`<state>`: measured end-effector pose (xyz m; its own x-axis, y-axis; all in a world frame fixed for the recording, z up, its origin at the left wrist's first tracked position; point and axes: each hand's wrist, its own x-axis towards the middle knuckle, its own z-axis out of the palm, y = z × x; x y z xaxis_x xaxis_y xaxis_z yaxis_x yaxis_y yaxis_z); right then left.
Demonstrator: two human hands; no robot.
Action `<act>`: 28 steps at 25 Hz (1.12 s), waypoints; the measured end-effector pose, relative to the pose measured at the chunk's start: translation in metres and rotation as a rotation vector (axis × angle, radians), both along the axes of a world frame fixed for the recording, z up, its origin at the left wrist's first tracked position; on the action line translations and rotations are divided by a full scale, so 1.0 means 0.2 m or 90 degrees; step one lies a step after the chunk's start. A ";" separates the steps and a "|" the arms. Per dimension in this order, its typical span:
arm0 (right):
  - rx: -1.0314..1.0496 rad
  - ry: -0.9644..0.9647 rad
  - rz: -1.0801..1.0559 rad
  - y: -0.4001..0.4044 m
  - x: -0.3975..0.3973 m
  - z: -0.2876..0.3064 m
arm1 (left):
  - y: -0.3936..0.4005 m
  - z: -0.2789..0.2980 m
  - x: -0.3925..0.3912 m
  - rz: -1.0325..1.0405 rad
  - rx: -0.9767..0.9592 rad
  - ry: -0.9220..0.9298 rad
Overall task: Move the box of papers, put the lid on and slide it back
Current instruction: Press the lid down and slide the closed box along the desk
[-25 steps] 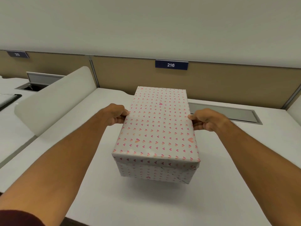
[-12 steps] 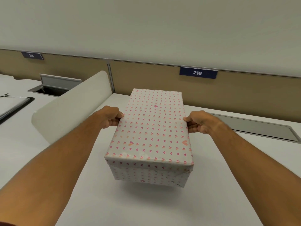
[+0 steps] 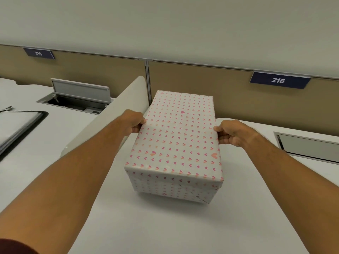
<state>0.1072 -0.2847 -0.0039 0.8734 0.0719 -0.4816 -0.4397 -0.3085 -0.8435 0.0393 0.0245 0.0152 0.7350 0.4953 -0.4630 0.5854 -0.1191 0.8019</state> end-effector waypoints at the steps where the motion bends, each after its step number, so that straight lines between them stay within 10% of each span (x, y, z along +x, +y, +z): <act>1: 0.006 0.000 -0.003 0.06 0.02 -0.01 | 0.05 -0.01 0.03 0.001 0.007 0.001; 28: 0.020 -0.042 -0.017 0.51 0.19 -0.07 | 0.43 -0.06 0.37 -0.007 0.105 0.031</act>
<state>0.1443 -0.1830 -0.0173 0.9051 0.0620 -0.4206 -0.3905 -0.2700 -0.8801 0.1136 0.1111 0.0028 0.7190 0.5599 -0.4117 0.6217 -0.2534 0.7412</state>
